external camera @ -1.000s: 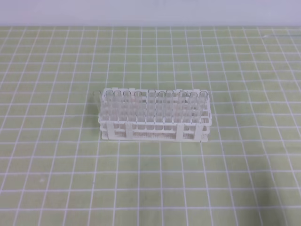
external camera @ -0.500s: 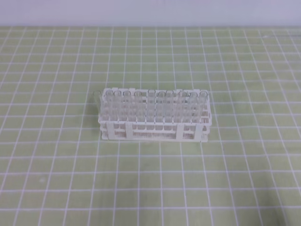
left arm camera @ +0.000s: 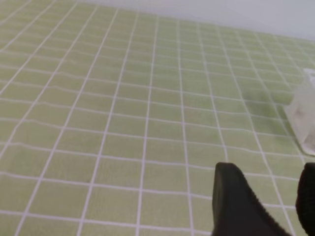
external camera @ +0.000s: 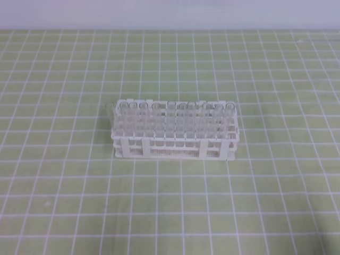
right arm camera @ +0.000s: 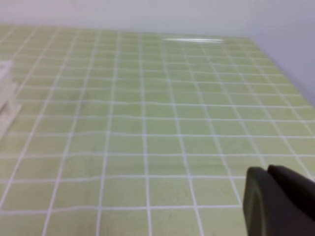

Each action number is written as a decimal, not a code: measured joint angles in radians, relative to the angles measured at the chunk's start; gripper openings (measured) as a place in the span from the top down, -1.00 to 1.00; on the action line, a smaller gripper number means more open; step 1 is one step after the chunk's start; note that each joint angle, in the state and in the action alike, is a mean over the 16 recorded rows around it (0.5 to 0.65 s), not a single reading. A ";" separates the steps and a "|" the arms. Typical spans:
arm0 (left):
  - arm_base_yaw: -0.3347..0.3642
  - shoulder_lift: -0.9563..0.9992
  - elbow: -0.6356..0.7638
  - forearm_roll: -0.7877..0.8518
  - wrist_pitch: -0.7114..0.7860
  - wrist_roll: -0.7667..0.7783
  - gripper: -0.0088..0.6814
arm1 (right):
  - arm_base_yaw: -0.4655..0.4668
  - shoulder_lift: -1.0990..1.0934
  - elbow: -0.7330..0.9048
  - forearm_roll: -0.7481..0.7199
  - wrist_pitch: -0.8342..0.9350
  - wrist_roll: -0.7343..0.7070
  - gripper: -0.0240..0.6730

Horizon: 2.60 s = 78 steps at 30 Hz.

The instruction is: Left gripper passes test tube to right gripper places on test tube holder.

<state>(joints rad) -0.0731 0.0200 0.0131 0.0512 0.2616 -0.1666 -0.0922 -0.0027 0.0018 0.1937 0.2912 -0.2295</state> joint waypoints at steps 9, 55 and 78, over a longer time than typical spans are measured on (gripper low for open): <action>0.012 -0.053 0.001 -0.011 0.058 0.025 0.23 | 0.030 0.005 0.000 -0.159 -0.010 0.262 0.97; 0.031 -0.038 -0.006 -0.003 0.071 0.025 0.23 | 0.049 0.005 0.000 -0.154 -0.014 0.275 0.98; 0.031 -0.035 -0.006 0.000 0.071 0.025 0.23 | 0.049 0.005 0.000 -0.154 -0.015 0.275 0.98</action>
<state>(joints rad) -0.0421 -0.0147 0.0067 0.0514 0.3324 -0.1420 -0.0433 0.0024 0.0018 0.0398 0.2765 0.0458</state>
